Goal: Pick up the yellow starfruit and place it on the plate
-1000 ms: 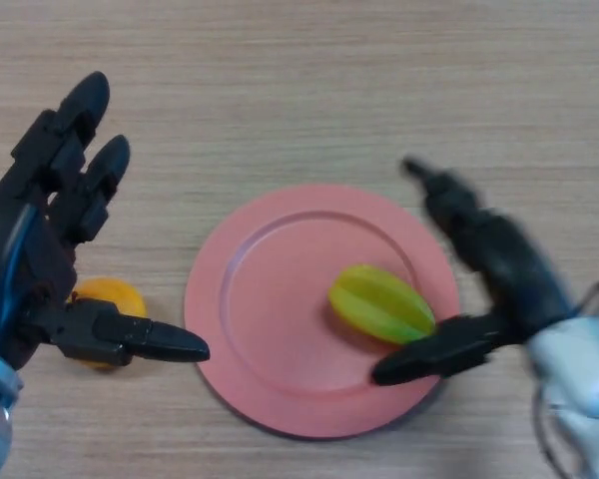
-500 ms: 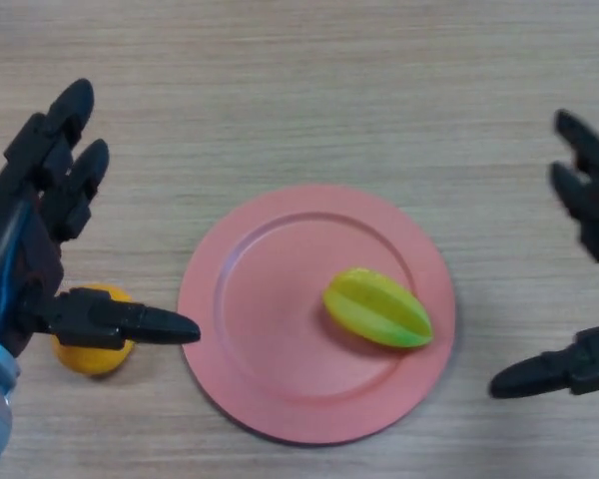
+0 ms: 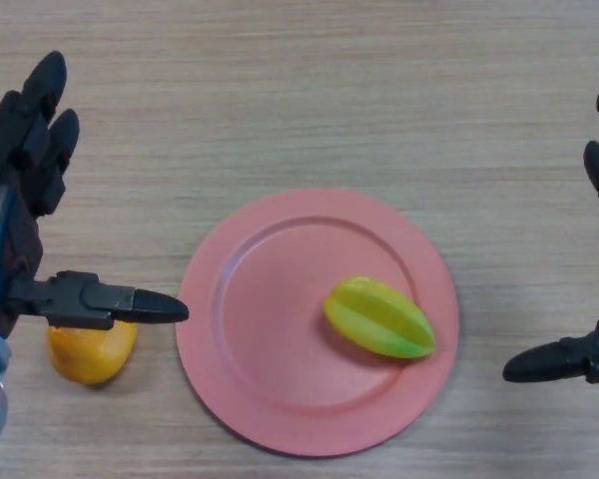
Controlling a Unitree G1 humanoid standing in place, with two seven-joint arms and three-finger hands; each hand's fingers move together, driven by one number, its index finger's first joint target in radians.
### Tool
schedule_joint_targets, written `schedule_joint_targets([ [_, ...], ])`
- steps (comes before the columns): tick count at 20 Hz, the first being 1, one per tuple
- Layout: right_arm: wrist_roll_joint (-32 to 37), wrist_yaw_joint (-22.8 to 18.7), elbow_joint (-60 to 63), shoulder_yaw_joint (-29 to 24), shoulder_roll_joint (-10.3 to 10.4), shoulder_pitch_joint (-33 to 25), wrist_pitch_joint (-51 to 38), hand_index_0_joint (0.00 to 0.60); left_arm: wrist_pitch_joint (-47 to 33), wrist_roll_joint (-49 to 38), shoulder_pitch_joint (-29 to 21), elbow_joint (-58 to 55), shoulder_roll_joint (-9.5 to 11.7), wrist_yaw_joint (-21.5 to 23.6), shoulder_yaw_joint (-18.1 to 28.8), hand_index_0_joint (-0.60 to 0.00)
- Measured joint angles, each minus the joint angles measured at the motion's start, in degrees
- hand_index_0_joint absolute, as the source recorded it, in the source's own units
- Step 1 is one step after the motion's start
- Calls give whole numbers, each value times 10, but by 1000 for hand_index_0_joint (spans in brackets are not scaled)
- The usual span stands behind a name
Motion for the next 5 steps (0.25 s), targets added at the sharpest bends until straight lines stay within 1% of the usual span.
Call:
schedule_joint_targets([
  [5,0,0,-2,19,0,-3,0,0,-20,1,-8,17,4,12,1,0],
])
